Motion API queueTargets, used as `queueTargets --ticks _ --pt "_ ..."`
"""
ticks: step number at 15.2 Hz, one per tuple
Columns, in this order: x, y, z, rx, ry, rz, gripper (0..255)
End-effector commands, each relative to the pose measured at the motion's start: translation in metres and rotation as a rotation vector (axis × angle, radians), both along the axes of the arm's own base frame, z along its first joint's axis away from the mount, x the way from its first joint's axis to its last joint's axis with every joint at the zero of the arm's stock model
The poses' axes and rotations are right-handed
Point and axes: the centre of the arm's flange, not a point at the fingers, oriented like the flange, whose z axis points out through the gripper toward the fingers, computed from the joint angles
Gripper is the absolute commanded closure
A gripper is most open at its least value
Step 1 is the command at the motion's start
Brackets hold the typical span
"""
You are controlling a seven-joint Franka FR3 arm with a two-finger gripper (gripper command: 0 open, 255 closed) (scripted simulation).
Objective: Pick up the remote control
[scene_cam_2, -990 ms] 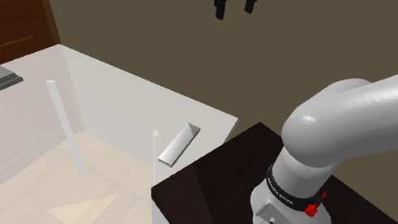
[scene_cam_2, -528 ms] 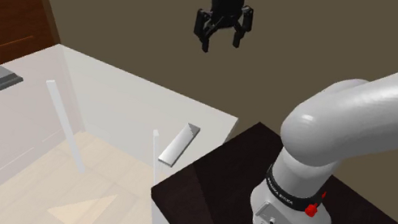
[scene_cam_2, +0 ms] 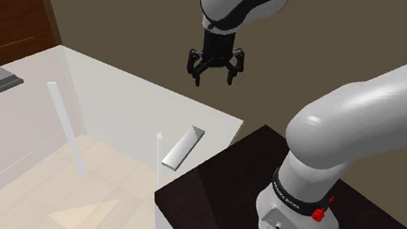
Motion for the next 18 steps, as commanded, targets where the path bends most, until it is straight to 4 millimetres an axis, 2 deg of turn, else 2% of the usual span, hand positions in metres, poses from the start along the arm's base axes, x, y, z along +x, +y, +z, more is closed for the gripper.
queueTargets --ticks 1,16,18 --pt "0.005 0.005 -0.026 0.004 -0.003 -0.057 0" --pt "0.039 0.04 -0.217 0.036 -0.005 -0.466 0" --pt "0.041 0.041 -0.23 0.038 -0.005 -0.484 0"
